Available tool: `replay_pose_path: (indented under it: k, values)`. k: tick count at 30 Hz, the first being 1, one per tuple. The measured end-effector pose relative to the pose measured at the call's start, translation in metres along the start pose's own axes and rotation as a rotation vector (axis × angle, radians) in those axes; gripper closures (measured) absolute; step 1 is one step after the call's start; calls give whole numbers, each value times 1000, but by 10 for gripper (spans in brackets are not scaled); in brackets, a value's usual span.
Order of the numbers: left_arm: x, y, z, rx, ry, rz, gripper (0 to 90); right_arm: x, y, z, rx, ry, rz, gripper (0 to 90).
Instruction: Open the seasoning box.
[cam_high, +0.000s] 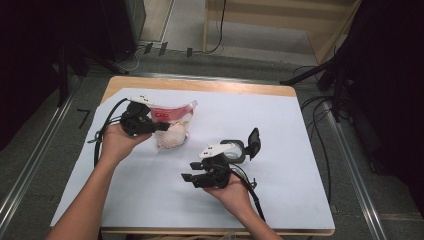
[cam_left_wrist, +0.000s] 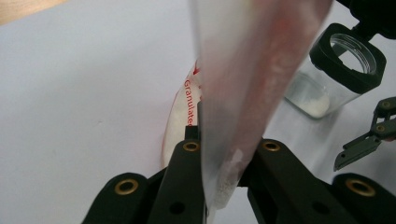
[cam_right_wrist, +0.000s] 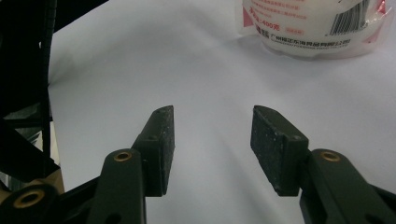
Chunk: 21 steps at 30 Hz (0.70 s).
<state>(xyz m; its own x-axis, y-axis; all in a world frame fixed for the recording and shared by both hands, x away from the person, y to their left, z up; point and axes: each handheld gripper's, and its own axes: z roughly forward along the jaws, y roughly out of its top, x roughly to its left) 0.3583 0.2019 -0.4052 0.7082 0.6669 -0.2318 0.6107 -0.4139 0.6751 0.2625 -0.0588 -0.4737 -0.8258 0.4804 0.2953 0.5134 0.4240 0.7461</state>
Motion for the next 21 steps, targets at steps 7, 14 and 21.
replay_pose_path:
  k: [7, 14, 21]
  values:
    - [-3, 10, -11, -2, -6, -75, 900, 0, -1, 1, 6, -12, -17, 499]
    - [-9, 14, -31, -2, -23, -61, 900, -2, -3, 5, 1, 16, 4, 499]
    - [-21, 18, -51, -27, -51, -46, 900, -1, -4, 5, -3, 10, -8, 493]
